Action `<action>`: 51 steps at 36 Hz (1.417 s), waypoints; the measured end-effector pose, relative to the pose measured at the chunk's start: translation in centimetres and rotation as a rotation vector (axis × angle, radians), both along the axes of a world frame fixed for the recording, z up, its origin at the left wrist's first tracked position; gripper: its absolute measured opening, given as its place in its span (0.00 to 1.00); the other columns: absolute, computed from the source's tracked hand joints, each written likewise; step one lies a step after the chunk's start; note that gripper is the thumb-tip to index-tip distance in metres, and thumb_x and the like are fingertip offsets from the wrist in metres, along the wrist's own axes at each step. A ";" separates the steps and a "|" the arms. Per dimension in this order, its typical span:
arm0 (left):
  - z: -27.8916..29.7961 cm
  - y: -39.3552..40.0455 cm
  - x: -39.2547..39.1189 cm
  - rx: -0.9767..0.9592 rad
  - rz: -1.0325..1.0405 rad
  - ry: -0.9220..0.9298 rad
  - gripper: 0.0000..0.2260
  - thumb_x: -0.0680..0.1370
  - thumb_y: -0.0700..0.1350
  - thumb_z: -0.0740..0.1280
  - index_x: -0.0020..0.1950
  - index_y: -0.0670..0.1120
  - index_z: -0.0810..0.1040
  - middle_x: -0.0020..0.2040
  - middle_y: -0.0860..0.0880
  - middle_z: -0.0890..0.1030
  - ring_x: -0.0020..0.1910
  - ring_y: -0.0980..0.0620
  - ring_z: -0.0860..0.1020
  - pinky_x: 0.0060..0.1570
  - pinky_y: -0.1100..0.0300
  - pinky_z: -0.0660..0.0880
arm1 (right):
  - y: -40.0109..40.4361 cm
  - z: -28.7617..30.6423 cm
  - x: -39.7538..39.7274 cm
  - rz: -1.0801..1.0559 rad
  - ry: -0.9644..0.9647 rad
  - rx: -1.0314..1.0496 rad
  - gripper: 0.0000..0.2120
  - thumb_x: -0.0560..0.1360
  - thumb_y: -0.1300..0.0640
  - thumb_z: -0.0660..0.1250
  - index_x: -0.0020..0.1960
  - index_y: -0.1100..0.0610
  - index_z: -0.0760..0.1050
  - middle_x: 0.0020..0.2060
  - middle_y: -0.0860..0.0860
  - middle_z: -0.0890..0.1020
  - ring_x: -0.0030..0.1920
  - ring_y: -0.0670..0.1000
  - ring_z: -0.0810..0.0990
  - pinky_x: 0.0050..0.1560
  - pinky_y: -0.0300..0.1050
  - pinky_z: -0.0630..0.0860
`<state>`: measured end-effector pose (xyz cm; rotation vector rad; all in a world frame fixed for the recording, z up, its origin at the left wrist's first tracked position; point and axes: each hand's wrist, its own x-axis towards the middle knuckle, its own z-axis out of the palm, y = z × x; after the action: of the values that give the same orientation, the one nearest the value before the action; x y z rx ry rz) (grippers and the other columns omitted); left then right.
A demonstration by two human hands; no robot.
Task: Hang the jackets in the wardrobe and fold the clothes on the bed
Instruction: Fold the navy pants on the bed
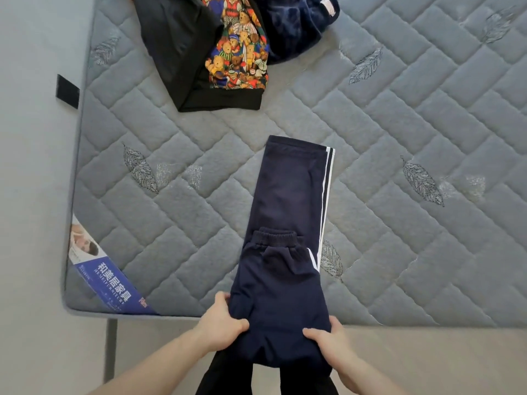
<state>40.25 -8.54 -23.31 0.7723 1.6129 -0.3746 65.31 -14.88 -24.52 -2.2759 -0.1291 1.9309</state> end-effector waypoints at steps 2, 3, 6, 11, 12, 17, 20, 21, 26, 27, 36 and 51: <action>0.9 0.5 0.0 0.191 0.039 -0.010 0.44 0.70 0.50 0.75 0.80 0.53 0.54 0.69 0.60 0.69 0.66 0.54 0.75 0.67 0.56 0.71 | 0.7 0.5 0.1 -0.023 -0.099 0.081 0.19 0.72 0.66 0.75 0.59 0.58 0.72 0.53 0.52 0.83 0.50 0.50 0.82 0.52 0.48 0.78; 1.6 1.0 0.1 0.298 0.041 -0.033 0.45 0.70 0.51 0.74 0.80 0.59 0.52 0.69 0.68 0.66 0.66 0.62 0.73 0.66 0.63 0.69 | 1.2 0.9 0.2 -0.038 -0.136 0.141 0.21 0.72 0.67 0.74 0.60 0.55 0.72 0.54 0.49 0.82 0.50 0.46 0.81 0.51 0.45 0.76; 3.0 2.9 0.3 0.515 0.044 -0.113 0.33 0.72 0.50 0.74 0.71 0.69 0.65 0.63 0.81 0.68 0.61 0.79 0.69 0.61 0.76 0.66 | 3.1 2.8 0.8 0.025 -0.208 0.320 0.26 0.73 0.64 0.74 0.62 0.42 0.70 0.56 0.31 0.76 0.52 0.31 0.77 0.49 0.31 0.71; 4.3 7.5 1.8 0.516 0.167 -0.157 0.05 0.72 0.47 0.76 0.45 0.57 0.85 0.51 0.65 0.85 0.55 0.65 0.80 0.63 0.56 0.76 | 7.2 4.2 2.2 0.010 -0.124 0.424 0.13 0.76 0.65 0.70 0.53 0.48 0.84 0.52 0.37 0.85 0.56 0.36 0.80 0.55 0.32 0.72; 4.6 8.6 2.1 0.506 0.182 -0.162 0.05 0.70 0.52 0.77 0.45 0.58 0.85 0.50 0.64 0.85 0.54 0.63 0.81 0.61 0.56 0.77 | 8.2 4.3 2.4 -0.034 -0.096 0.406 0.11 0.76 0.65 0.70 0.50 0.50 0.85 0.48 0.40 0.87 0.53 0.39 0.82 0.52 0.32 0.73; 4.7 13.8 2.1 0.396 0.107 -0.263 0.25 0.56 0.63 0.81 0.52 0.61 0.83 0.51 0.55 0.85 0.50 0.50 0.84 0.52 0.52 0.82 | 13.3 4.6 4.4 -0.216 0.071 0.345 0.11 0.72 0.57 0.77 0.54 0.52 0.84 0.49 0.49 0.88 0.45 0.44 0.85 0.43 0.40 0.77; 4.5 17.0 2.2 0.423 0.020 -0.314 0.30 0.57 0.56 0.84 0.56 0.59 0.80 0.51 0.53 0.85 0.51 0.53 0.85 0.56 0.49 0.82 | 16.7 4.6 5.7 -0.297 0.172 0.400 0.20 0.68 0.60 0.79 0.59 0.54 0.81 0.46 0.49 0.87 0.39 0.44 0.84 0.38 0.37 0.78; 4.3 18.0 2.4 0.468 0.019 -0.311 0.28 0.58 0.53 0.83 0.56 0.56 0.80 0.49 0.53 0.86 0.50 0.53 0.85 0.56 0.48 0.81 | 17.9 4.6 6.1 -0.293 0.189 0.429 0.21 0.68 0.62 0.79 0.60 0.55 0.80 0.44 0.49 0.87 0.38 0.44 0.83 0.36 0.35 0.78; 2.8 23.5 3.9 0.657 0.054 -0.180 0.12 0.67 0.52 0.79 0.47 0.53 0.82 0.42 0.57 0.86 0.44 0.59 0.84 0.46 0.57 0.78 | 23.6 4.6 7.2 -0.196 0.119 0.543 0.16 0.71 0.67 0.77 0.57 0.62 0.81 0.43 0.51 0.87 0.39 0.45 0.84 0.36 0.33 0.77; 2.6 24.6 4.3 0.661 0.056 -0.165 0.10 0.69 0.52 0.79 0.47 0.54 0.82 0.43 0.58 0.86 0.45 0.60 0.84 0.46 0.58 0.78 | 24.7 4.5 7.4 -0.193 0.091 0.558 0.15 0.71 0.66 0.77 0.57 0.63 0.82 0.44 0.52 0.87 0.39 0.46 0.85 0.35 0.33 0.77; -0.5 31.3 6.8 0.641 -0.004 -0.003 0.19 0.76 0.53 0.73 0.64 0.49 0.77 0.58 0.50 0.83 0.58 0.47 0.81 0.59 0.48 0.79 | 32.8 1.7 7.7 -0.102 -0.148 0.603 0.27 0.71 0.52 0.80 0.65 0.60 0.75 0.53 0.53 0.84 0.41 0.51 0.87 0.42 0.43 0.82; -6.0 30.9 6.9 0.339 0.133 0.060 0.40 0.72 0.57 0.76 0.77 0.44 0.61 0.72 0.47 0.72 0.62 0.46 0.75 0.52 0.56 0.71 | 29.9 -4.4 7.6 0.142 -0.246 0.355 0.51 0.68 0.40 0.79 0.81 0.54 0.56 0.76 0.52 0.69 0.72 0.53 0.72 0.69 0.47 0.68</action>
<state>47.10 22.35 -29.30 0.9077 1.7983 -0.0277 72.88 15.06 -28.89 -2.2937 -0.6241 1.5240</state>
